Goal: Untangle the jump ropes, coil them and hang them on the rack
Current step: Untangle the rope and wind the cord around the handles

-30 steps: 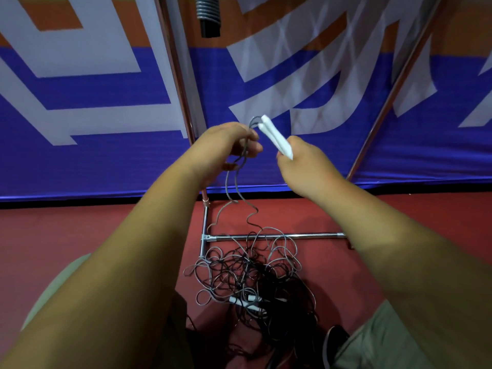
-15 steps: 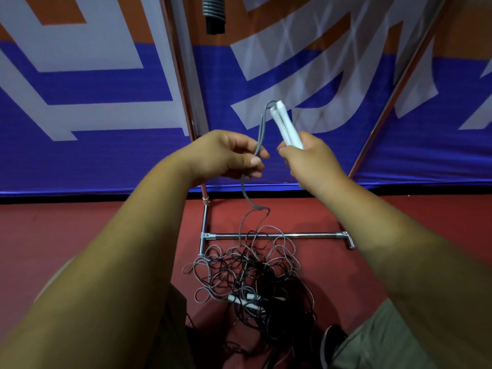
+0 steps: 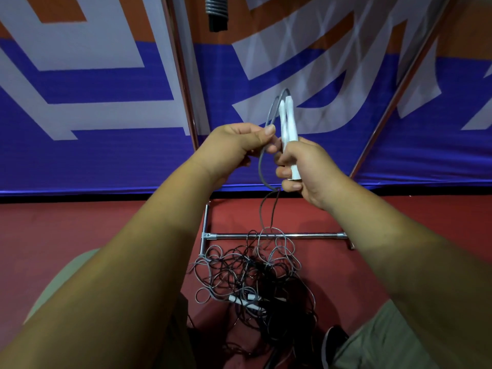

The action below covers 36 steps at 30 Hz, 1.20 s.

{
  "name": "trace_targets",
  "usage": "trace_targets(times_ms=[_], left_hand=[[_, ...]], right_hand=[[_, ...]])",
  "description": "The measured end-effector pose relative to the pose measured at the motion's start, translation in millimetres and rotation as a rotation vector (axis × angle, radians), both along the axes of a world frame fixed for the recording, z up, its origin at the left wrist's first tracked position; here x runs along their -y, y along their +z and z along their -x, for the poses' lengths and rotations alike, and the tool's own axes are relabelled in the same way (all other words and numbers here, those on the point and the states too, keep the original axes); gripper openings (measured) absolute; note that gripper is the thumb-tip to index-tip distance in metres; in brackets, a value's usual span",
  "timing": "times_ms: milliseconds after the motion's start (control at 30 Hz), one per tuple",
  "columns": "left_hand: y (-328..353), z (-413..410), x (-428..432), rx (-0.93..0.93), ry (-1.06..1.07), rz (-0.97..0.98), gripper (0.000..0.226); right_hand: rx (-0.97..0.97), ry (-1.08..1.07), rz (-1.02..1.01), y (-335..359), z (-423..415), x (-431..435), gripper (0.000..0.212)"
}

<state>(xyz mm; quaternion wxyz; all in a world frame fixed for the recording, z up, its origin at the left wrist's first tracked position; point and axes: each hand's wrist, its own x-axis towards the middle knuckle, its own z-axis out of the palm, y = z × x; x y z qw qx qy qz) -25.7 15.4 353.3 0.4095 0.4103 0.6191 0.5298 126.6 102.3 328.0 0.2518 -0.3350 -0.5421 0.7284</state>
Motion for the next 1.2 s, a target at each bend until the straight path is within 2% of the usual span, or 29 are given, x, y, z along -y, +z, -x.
trace_targets(times_ms=[133, 233, 400, 500, 700, 867, 1000, 1200], left_hand=[[1, -3, -3, 0.153, 0.002, -0.015, 0.008], [1, -4, -4, 0.243, -0.023, -0.064, 0.009], [2, -4, -3, 0.218, -0.058, -0.053, 0.013], [2, -4, -2, 0.207, -0.046, -0.023, 0.002], [1, 0, -1, 0.112, -0.025, 0.049, 0.028], [5, 0, 1, 0.076, -0.043, 0.055, 0.027], [3, 0, 0, 0.068, -0.046, 0.073, 0.034], [2, -5, -5, 0.155, -0.035, 0.098, 0.022]], right_hand=[[-0.069, 0.112, -0.038, 2, -2, 2, 0.050], [0.003, 0.179, -0.190, -2, 1, 4, 0.057], [0.215, 0.064, -0.471, -9, 5, 2, 0.051], [0.292, 0.030, -0.516, -10, 5, 1, 0.038], [0.403, -0.039, -0.592, -5, 4, 1, 0.018], [0.457, -0.006, -0.578, -2, 2, -3, 0.010], [0.416, 0.090, -0.403, 4, -1, 1, 0.013], [0.360, 0.151, -0.287, 7, -4, 4, 0.015]])
